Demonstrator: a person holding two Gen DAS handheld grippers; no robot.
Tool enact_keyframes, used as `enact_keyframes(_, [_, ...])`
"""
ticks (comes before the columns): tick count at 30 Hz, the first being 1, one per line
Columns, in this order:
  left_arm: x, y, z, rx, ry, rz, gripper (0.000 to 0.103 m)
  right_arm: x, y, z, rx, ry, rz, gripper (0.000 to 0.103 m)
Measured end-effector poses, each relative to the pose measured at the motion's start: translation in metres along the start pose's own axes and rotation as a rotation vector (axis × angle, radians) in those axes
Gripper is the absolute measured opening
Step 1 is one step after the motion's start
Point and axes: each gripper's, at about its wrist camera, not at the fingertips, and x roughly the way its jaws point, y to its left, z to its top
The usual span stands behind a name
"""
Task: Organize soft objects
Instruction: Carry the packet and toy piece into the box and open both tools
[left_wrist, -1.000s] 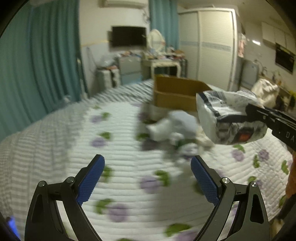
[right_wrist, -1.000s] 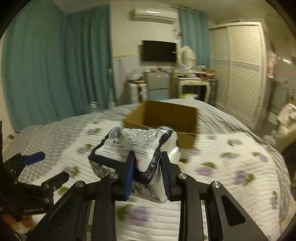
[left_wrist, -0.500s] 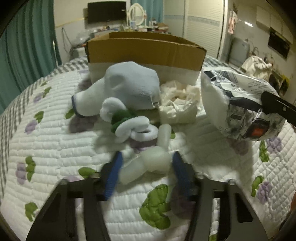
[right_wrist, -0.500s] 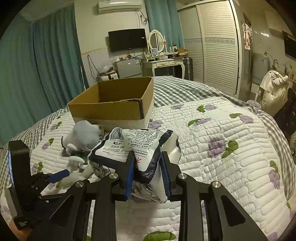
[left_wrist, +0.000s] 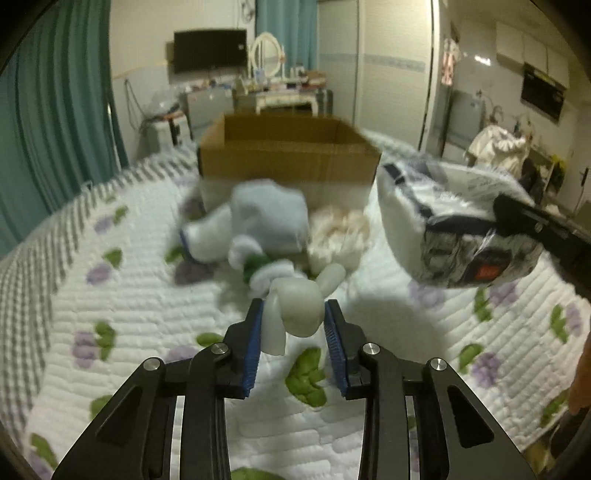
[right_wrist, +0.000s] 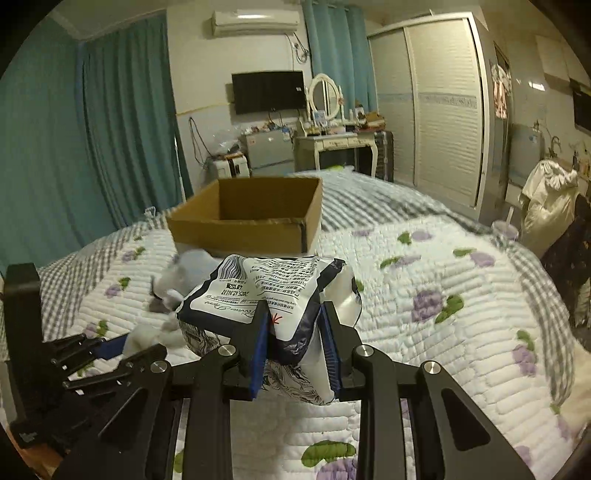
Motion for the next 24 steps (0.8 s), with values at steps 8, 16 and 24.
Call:
enact_keyframes(8, [-0.046, 0.006, 0.065, 0.036, -0.149, 0.022, 0.032, -0.038, 0.011, 0.069, -0.069, -0.138, 0.017, 0.027])
enact_keyframes(16, [-0.019, 0.022, 0.142, 0.091, -0.225, 0.050, 0.032, -0.002, 0.015, 0.152, -0.097, -0.211, 0.022, 0.027])
enact_keyframes(24, [0.078, 0.028, 0.185, 0.073, -0.174, 0.099, 0.032, 0.122, 0.027, 0.180, -0.124, -0.154, 0.050, 0.027])
